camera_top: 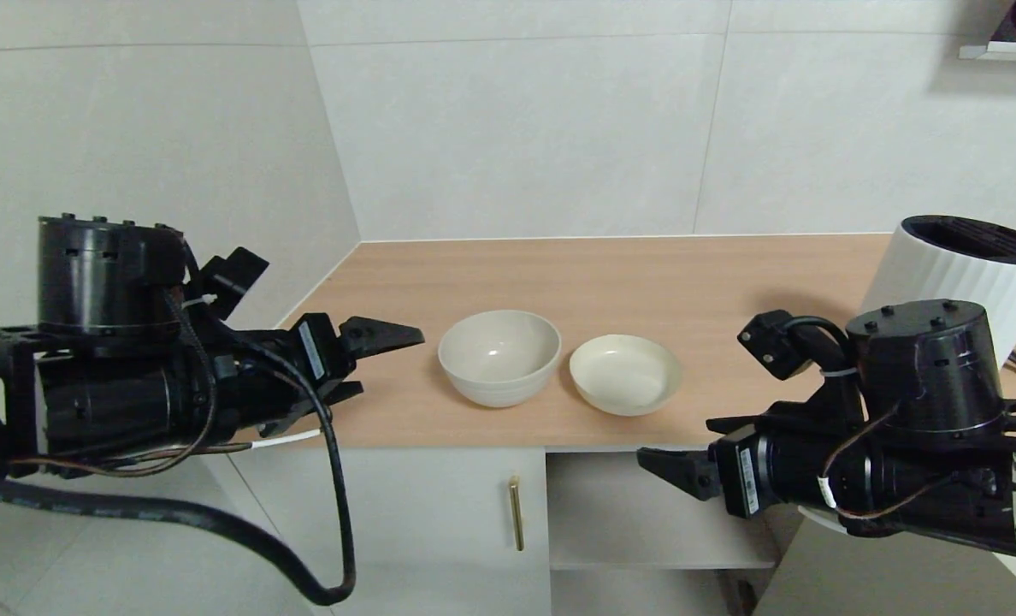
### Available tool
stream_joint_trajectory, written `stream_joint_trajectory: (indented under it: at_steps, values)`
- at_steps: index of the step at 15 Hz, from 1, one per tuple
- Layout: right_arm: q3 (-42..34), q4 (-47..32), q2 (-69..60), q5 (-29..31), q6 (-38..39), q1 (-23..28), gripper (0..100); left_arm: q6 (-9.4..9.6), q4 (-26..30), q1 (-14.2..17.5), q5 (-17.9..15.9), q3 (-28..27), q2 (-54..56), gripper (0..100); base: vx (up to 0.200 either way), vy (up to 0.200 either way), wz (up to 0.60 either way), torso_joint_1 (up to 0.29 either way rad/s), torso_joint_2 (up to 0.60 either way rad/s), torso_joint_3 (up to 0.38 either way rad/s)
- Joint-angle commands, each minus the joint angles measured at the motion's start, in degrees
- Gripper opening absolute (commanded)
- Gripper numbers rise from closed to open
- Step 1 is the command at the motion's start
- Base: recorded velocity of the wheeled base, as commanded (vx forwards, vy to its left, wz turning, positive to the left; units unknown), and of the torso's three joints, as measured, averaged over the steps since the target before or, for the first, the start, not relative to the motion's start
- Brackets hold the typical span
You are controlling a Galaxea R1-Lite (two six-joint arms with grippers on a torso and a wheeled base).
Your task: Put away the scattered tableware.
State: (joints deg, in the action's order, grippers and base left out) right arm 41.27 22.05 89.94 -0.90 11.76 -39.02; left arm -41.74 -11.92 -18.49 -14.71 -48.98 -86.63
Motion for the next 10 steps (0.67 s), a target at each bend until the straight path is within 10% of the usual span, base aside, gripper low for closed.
stream_joint_trajectory:
  at_steps: [1, 5, 10]
  values:
    - [1.4, -0.5, 1.4, 0.1, 0.2, 0.0, 100, -2.47, 0.1, -0.6, 0.0, -1.9, -3.0, 100, 0.0, 0.0, 0.0, 0.0, 0.0, 0.0]
    - [14.1, -14.8, 4.7, 1.6, 12.8, 1.1, 100, -5.19, -0.3, -0.7, 0.1, -3.2, -4.4, 100, 0.0, 0.0, 0.0, 0.0, 0.0, 0.0]
    - [25.3, -22.0, 13.4, 14.1, 22.4, 3.8, 100, -5.46, -1.3, -4.2, 8.6, -5.2, -12.3, 100, 0.0, 0.0, 0.0, 0.0, 0.0, 0.0]
